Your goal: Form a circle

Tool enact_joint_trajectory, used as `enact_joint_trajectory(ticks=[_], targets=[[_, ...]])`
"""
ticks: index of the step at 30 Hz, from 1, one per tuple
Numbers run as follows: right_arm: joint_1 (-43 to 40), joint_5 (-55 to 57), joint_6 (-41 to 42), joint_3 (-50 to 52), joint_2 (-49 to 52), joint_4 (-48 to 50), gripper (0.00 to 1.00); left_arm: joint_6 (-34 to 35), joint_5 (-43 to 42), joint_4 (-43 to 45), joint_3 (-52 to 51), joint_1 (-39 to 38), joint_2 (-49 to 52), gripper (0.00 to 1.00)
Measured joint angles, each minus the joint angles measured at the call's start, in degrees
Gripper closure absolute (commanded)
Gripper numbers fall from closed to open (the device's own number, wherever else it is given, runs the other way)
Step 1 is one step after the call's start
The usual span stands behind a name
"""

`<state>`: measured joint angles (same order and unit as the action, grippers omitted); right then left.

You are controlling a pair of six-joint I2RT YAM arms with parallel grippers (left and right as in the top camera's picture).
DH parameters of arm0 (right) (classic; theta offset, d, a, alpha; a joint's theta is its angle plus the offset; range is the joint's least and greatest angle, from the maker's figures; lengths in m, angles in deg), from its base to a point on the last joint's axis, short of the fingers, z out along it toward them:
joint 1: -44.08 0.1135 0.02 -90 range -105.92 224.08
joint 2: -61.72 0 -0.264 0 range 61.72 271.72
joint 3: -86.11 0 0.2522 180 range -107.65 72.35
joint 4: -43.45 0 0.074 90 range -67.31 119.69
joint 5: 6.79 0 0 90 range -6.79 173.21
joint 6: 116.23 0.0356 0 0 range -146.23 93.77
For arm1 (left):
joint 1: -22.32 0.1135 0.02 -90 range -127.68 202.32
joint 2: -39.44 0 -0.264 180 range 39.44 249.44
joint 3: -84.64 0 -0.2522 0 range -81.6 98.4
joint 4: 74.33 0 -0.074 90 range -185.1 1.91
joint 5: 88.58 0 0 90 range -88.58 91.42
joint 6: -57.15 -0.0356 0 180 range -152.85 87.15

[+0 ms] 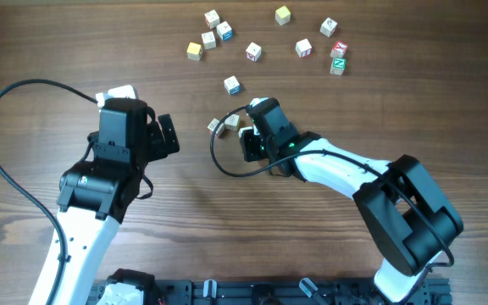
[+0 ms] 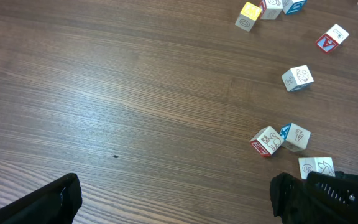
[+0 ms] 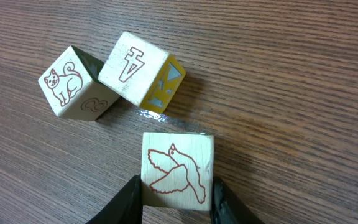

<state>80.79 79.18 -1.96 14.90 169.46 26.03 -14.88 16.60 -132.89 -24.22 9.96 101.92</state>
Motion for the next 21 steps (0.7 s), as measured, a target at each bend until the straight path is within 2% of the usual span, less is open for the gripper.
enact_joint_trajectory(ticks=[21], targets=[[0.00, 0.28, -5.33, -0.02, 0.00, 1.22, 0.66, 0.00, -0.02, 0.00, 0.00, 0.00, 0.00, 0.00]])
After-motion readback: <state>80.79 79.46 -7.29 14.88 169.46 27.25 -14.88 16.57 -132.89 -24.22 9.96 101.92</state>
